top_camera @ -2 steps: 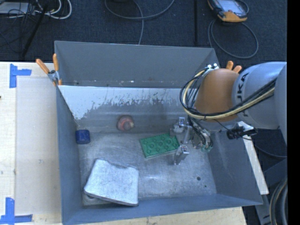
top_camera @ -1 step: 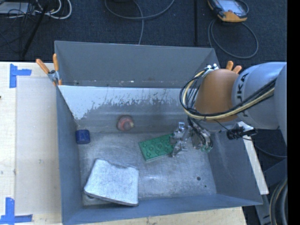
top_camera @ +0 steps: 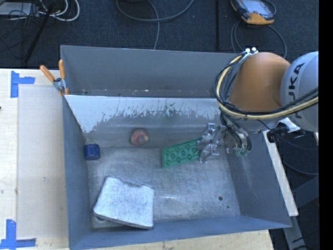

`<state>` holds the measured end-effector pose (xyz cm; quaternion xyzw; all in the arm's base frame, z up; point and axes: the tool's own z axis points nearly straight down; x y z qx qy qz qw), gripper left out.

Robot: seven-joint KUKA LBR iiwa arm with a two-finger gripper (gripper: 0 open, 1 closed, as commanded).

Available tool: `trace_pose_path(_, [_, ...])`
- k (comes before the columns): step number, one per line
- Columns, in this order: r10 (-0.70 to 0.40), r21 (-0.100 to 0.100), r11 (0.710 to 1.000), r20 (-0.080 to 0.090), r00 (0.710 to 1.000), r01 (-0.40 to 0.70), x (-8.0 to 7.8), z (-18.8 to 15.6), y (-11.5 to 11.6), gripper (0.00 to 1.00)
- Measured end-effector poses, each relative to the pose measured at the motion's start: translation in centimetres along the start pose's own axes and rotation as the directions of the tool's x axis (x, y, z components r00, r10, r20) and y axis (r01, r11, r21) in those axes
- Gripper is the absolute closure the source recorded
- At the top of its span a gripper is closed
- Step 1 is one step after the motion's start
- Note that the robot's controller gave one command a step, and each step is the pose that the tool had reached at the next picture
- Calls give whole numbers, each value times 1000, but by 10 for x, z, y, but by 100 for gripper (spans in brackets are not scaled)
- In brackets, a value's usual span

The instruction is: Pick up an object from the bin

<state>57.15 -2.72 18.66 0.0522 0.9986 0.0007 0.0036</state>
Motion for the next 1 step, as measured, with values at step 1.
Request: trace_pose_path(1, [-239, 1, 971, -1, 971, 239, -23, -82, 9, 100])
